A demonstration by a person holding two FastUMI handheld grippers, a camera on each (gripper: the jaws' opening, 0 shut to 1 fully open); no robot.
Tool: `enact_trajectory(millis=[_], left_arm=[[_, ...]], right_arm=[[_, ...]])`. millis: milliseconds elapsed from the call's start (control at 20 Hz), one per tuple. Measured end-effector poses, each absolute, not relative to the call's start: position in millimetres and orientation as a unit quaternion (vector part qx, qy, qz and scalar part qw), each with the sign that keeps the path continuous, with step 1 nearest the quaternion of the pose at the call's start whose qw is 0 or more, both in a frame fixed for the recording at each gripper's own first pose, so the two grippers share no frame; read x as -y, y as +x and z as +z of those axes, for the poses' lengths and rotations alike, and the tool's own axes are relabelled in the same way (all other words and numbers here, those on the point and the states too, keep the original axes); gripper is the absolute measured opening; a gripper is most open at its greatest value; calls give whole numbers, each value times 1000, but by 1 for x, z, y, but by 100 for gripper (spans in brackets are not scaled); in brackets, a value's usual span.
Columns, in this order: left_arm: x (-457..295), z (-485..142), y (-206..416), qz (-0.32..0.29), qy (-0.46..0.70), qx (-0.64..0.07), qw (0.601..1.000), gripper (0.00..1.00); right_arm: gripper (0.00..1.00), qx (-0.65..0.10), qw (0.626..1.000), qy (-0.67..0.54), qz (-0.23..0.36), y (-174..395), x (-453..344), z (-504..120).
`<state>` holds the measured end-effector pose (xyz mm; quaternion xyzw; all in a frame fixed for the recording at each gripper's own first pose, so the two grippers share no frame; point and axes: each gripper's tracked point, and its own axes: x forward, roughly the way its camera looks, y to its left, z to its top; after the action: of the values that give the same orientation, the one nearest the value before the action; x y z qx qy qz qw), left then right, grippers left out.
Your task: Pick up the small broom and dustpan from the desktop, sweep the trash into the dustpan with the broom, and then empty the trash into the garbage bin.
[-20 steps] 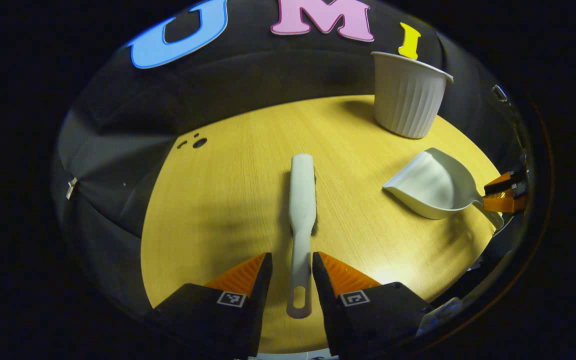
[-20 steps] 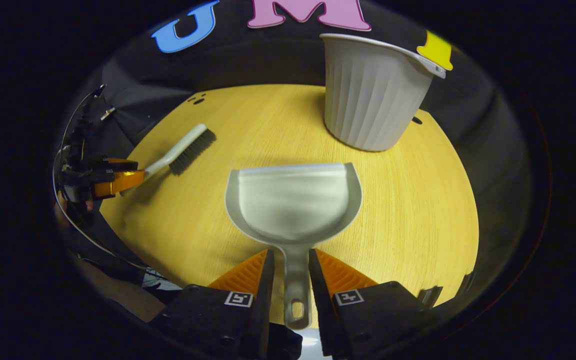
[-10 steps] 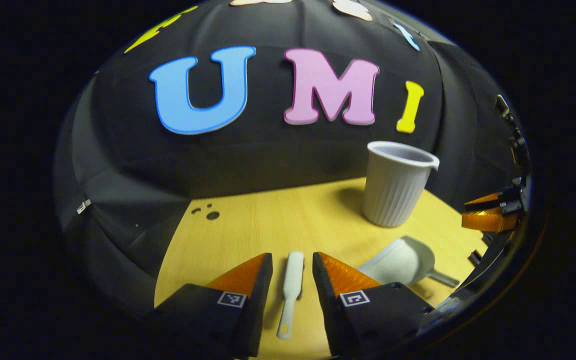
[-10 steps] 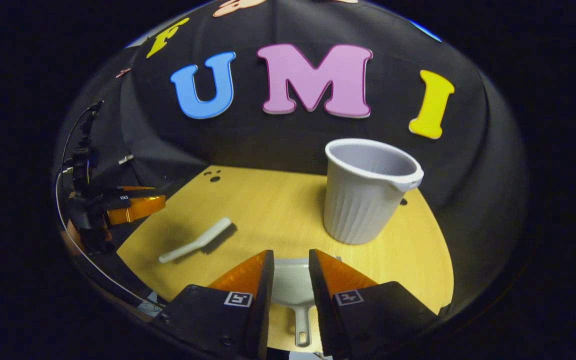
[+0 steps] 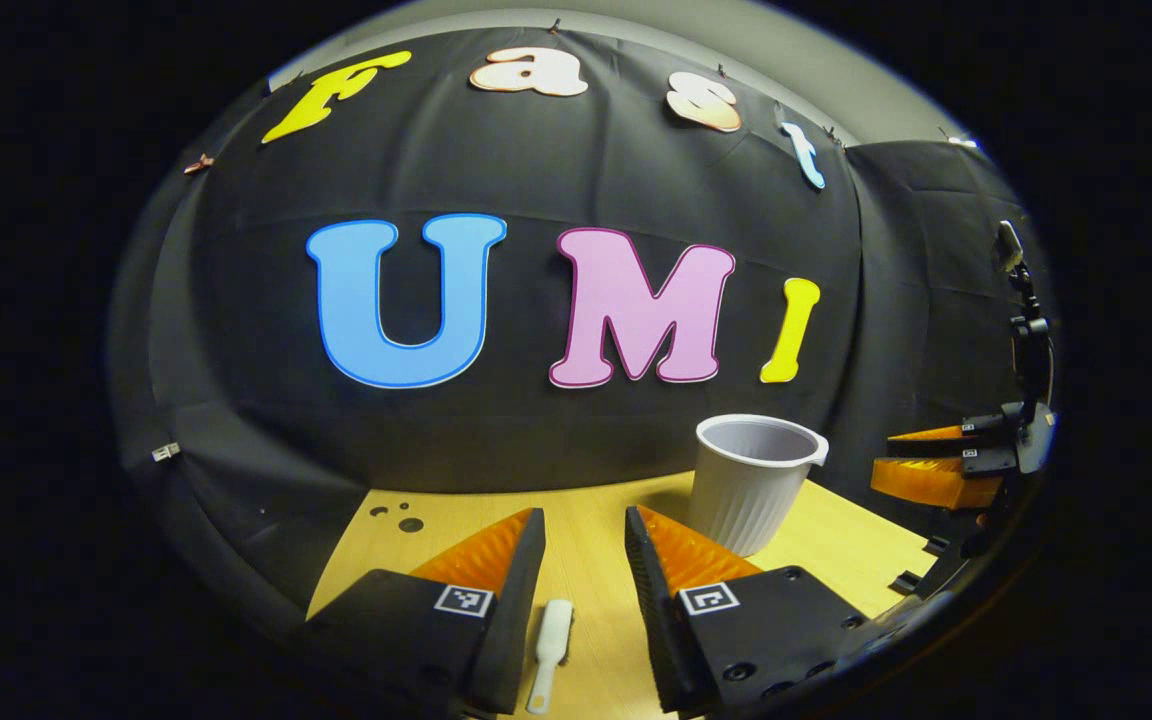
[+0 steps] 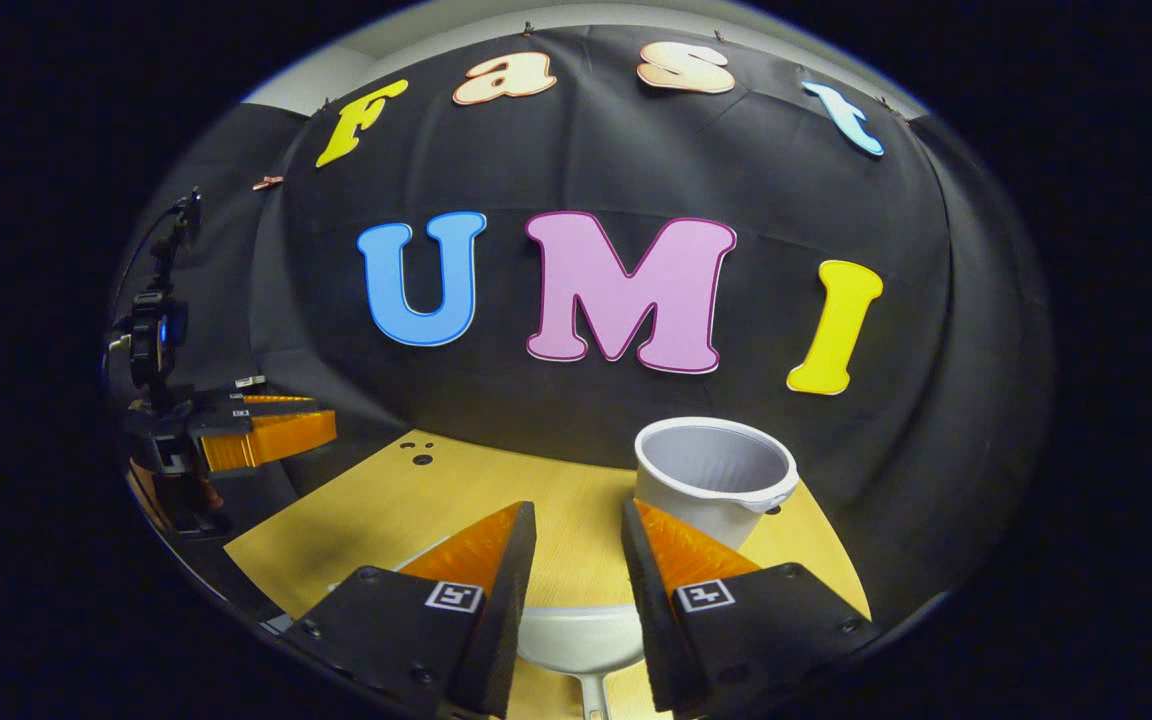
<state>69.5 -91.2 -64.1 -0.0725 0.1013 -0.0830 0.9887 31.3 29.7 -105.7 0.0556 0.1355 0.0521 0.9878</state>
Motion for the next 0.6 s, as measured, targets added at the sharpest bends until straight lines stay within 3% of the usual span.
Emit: enact_trajectory(millis=[150,250,600], left_arm=[[90,-71,60,-89,-86,-110,986,53],[73,-71,45,-85,-85,-111,987,53],[52,-75,37,-111,-67,-91,987,52]], right_arm=[[61,-136,988,58,48,26,-37,-102],[55,-139,988,56,47,23,-44,-102],[59,-139,989,34,26,20,-70,-86]])
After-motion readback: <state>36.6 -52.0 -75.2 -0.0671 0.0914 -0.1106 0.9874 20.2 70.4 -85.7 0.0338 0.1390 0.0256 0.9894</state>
